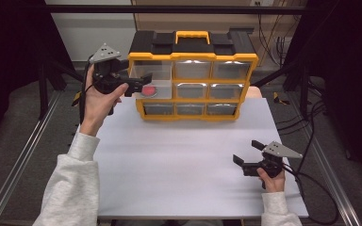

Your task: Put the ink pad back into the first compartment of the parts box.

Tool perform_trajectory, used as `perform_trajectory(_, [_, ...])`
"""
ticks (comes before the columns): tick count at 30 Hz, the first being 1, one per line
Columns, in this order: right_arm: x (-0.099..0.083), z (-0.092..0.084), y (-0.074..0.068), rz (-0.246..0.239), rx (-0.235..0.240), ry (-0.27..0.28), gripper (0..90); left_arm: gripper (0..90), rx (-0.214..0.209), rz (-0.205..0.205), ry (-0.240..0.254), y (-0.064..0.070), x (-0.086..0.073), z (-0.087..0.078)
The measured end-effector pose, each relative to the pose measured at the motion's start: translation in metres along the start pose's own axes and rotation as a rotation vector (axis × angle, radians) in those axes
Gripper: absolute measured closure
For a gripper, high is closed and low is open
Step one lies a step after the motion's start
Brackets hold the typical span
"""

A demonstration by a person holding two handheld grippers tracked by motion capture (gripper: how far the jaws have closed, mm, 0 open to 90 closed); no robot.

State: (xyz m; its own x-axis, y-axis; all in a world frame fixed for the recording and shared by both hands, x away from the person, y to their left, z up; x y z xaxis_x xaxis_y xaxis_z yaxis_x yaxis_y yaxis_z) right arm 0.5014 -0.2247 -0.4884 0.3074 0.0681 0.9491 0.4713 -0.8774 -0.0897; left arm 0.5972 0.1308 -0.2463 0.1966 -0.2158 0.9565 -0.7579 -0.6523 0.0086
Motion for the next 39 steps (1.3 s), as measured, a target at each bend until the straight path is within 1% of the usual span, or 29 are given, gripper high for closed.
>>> perform_trajectory(3, [0.000,0.000,0.000,0.000,0.000,0.001,0.4,5.2,-0.013,-0.001,0.012,0.003,-0.002,-0.006])
perform_trajectory(4, [0.000,0.000,0.000,0.000,0.001,0.000,0.4,3.7,-0.023,0.004,0.023,0.005,-0.005,-0.012])
perform_trajectory(7, [0.000,0.000,0.000,0.000,0.001,0.001,0.4,1.6,-0.038,0.000,0.036,0.007,-0.011,-0.020])
perform_trajectory(8, [0.000,0.000,0.000,0.000,0.001,0.001,0.4,0.9,-0.038,0.000,0.036,0.007,-0.011,-0.020])
perform_trajectory(9, [0.000,0.000,0.000,0.001,0.001,0.001,0.4,0.5,-0.035,0.007,0.036,0.007,-0.018,-0.024])
perform_trajectory(10, [0.000,0.000,0.000,-0.001,0.001,0.001,0.4,0.3,-0.035,0.007,0.036,0.007,-0.018,-0.024])
perform_trajectory(11, [0.000,0.000,0.000,-0.001,0.001,0.001,0.4,0.1,-0.033,0.011,0.044,0.008,-0.024,-0.028])
perform_trajectory(14, [0.000,0.000,0.000,-0.002,0.001,0.001,0.4,0.0,-0.023,0.018,0.040,0.008,-0.036,-0.033])
perform_trajectory(15, [0.000,0.000,0.000,-0.002,0.001,0.001,0.4,0.1,-0.023,0.018,0.040,0.008,-0.036,-0.033])
perform_trajectory(16, [0.000,0.000,0.000,-0.003,0.001,0.001,0.4,0.0,-0.020,0.020,0.042,0.008,-0.043,-0.036])
perform_trajectory(17, [0.000,0.000,0.000,-0.003,0.001,0.001,0.4,0.0,-0.020,0.020,0.042,0.008,-0.043,-0.036])
perform_trajectory(18, [0.000,0.000,0.000,-0.003,0.000,0.001,0.4,0.0,-0.028,0.017,0.051,0.009,-0.052,-0.040])
perform_trajectory(19, [0.000,0.000,0.000,-0.004,0.000,0.001,0.4,0.0,-0.028,0.017,0.051,0.009,-0.052,-0.040])
perform_trajectory(20, [0.000,0.001,0.000,-0.007,0.000,0.002,0.4,0.0,-0.030,0.014,0.062,0.010,-0.060,-0.043])
perform_trajectory(22, [-0.001,0.001,0.000,-0.007,0.000,0.000,0.4,0.0,-0.034,0.010,0.068,0.012,-0.069,-0.045])
perform_trajectory(23, [-0.001,0.001,0.000,-0.007,0.000,0.000,0.4,0.0,-0.034,0.010,0.068,0.012,-0.069,-0.045])
perform_trajectory(24, [-0.001,0.001,0.000,-0.007,0.000,0.001,0.4,0.0,-0.041,0.009,0.063,0.012,-0.077,-0.045])
perform_trajectory(25, [-0.001,0.001,0.000,-0.007,0.000,0.000,0.4,0.0,-0.041,0.009,0.063,0.012,-0.077,-0.045])
perform_trajectory(26, [-0.001,0.001,0.000,-0.007,-0.001,-0.001,0.4,0.0,-0.045,0.005,0.064,0.013,-0.086,-0.045])
perform_trajectory(27, [-0.001,0.001,0.000,-0.006,0.000,-0.002,0.4,0.0,-0.049,0.000,0.065,0.013,-0.090,-0.045])
perform_trajectory(28, [-0.001,0.001,0.000,-0.006,0.000,-0.001,0.4,0.0,-0.049,0.000,0.065,0.013,-0.090,-0.045])
perform_trajectory(29, [-0.001,0.001,0.000,-0.006,0.000,-0.001,0.4,0.0,-0.055,-0.005,0.067,0.014,-0.095,-0.045])
perform_trajectory(30, [-0.001,0.001,0.000,-0.006,0.001,-0.001,0.4,0.1,-0.061,-0.016,0.066,0.015,-0.105,-0.044])
perform_trajectory(32, [-0.001,0.001,0.000,-0.005,0.000,-0.003,0.4,0.0,-0.067,-0.022,0.065,0.016,-0.116,-0.042])
perform_trajectory(33, [-0.001,0.001,0.000,-0.006,0.000,-0.003,0.4,0.1,-0.067,-0.022,0.065,0.016,-0.116,-0.042])
perform_trajectory(34, [-0.001,0.001,0.000,-0.006,0.000,-0.002,0.4,0.1,-0.074,-0.029,0.052,0.016,-0.127,-0.040])
perform_trajectory(37, [-0.001,0.001,0.000,-0.005,0.000,-0.005,0.4,0.1,-0.081,-0.042,0.046,0.018,-0.143,-0.039])
perform_trajectory(38, [-0.001,0.001,0.000,-0.005,0.000,-0.005,0.4,0.2,-0.081,-0.042,0.046,0.018,-0.143,-0.039])
perform_trajectory(39, [-0.001,0.001,-0.001,-0.005,0.001,-0.002,0.4,0.2,-0.091,-0.052,0.047,0.019,-0.153,-0.039])
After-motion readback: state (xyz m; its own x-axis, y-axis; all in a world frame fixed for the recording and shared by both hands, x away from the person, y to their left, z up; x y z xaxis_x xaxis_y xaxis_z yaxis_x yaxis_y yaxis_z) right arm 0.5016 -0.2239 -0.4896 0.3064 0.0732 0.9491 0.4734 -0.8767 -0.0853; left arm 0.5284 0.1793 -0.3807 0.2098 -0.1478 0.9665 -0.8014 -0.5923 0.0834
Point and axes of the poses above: each handheld gripper's, and its own axes: z roughly forward along the jaws, x roughly out of its top, y roughly to its right, the point moved 8 cm from there along z, roughly forward along the jaws, and after that the axes turned 9 degrees about -x, right-handed, at the moved point
